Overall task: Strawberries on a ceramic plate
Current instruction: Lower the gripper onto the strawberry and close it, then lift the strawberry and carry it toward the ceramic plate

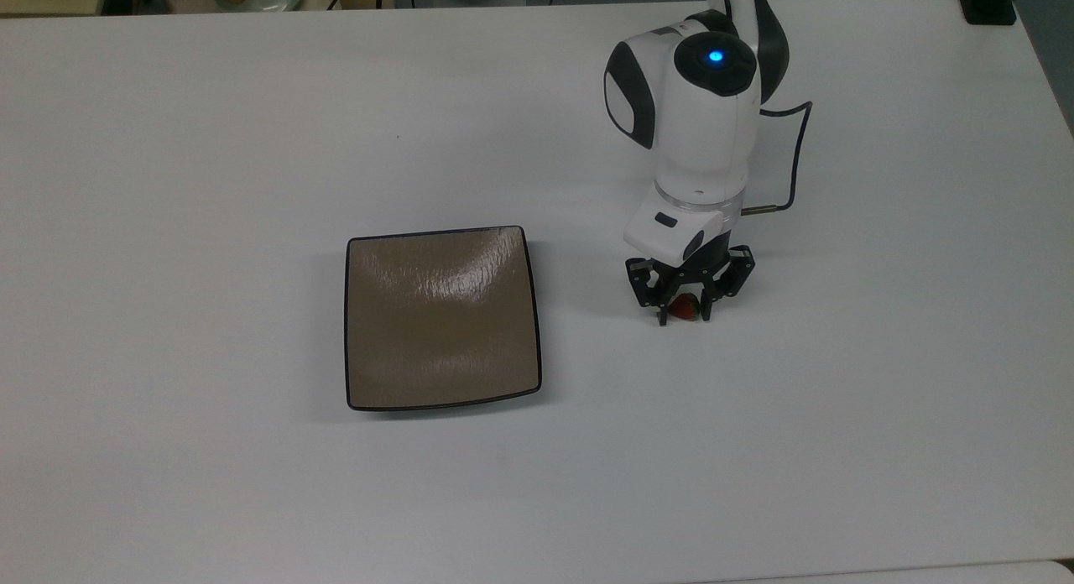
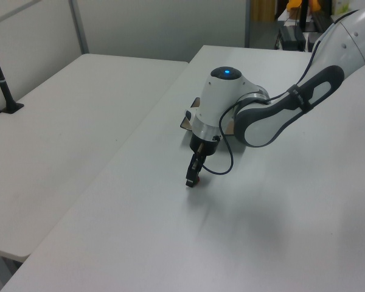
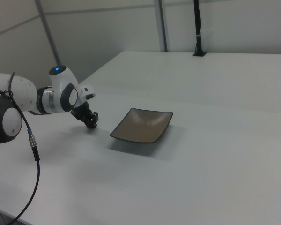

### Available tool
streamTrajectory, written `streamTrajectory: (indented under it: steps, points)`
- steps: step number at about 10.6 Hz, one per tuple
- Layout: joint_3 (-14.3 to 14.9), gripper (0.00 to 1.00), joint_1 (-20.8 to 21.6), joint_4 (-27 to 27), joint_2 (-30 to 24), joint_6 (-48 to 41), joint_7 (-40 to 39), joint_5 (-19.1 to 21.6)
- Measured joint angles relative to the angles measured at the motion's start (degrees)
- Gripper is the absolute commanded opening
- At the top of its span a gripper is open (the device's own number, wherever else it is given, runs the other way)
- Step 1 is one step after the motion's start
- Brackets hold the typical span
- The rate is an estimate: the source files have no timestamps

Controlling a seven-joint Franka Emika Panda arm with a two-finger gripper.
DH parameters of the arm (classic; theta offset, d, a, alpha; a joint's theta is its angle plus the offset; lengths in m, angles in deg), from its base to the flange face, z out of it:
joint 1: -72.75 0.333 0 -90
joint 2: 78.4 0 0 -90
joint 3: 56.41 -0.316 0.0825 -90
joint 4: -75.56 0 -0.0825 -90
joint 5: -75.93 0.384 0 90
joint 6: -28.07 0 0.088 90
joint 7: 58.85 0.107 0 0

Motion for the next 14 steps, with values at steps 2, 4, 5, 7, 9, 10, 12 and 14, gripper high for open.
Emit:
streamTrajectory:
  steps: [2, 4, 5, 7, 9, 10, 12, 14]
  points:
    - [0.00, 0.04, 0.03, 0.19, 0.01, 0.00, 0.00, -0.05]
    - [0.00, 0.04, 0.08, 0.56, -0.04, 0.03, 0.00, -1.23]
    - [0.00, 0.04, 0.08, 1.04, -0.31, 0.03, 0.00, -1.43]
    - [0.00, 0.04, -0.01, 1.43, -2.14, 0.03, 0.02, -1.43]
    - [0.07, 0.05, -0.49, 1.42, -5.74, -4.02, 0.15, -1.43]
    - [0.21, 0.05, -0.90, 1.45, -8.25, -8.57, 0.22, -1.43]
    - [0.45, 0.07, -2.62, 1.44, -13.99, -16.34, 0.19, -1.43]
    - [0.50, 0.07, -4.93, 1.34, -18.49, -21.31, -0.08, -0.83]
